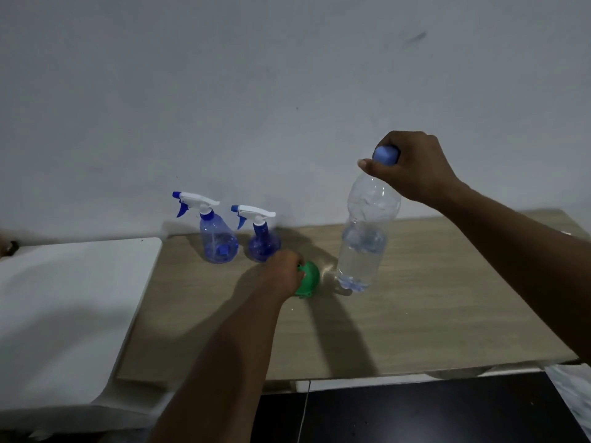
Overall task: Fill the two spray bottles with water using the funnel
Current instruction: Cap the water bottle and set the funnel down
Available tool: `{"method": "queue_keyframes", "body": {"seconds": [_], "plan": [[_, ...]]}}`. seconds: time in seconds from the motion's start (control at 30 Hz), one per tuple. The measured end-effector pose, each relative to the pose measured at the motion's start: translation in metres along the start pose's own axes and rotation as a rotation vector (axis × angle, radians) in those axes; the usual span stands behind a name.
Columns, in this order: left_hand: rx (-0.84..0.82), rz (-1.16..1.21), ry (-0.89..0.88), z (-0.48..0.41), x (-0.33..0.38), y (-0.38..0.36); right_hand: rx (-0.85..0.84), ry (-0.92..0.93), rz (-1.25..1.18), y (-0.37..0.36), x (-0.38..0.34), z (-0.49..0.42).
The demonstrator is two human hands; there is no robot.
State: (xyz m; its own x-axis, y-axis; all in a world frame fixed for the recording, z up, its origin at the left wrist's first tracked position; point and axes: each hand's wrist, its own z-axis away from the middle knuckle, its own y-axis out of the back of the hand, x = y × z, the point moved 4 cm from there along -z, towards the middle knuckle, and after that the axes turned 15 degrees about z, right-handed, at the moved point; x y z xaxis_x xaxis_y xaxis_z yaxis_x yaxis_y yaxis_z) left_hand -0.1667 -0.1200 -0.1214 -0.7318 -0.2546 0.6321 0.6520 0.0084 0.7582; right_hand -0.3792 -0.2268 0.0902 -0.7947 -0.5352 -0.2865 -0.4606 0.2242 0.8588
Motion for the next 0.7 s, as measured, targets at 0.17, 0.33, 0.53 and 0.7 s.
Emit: {"method": "queue_keyframes", "body": {"seconds": [0.17, 0.33, 0.53, 0.7], "plan": [[0.088, 0.0, -0.012, -0.053, 0.004, 0.005, 0.02, 0.03, 0.089, -0.005, 0.01, -0.044], [0.089, -0.001, -0.065, -0.098, 0.008, 0.002, 0.011, 0.005, 0.093, -0.023, 0.029, -0.077], [0.054, -0.038, -0.026, -0.126, -0.001, 0.001, -0.024, -0.048, 0.069, -0.056, 0.044, -0.092], [0.058, -0.018, -0.018, -0.131, -0.007, -0.003, -0.002, -0.067, 0.037, -0.068, 0.046, -0.096]]}}
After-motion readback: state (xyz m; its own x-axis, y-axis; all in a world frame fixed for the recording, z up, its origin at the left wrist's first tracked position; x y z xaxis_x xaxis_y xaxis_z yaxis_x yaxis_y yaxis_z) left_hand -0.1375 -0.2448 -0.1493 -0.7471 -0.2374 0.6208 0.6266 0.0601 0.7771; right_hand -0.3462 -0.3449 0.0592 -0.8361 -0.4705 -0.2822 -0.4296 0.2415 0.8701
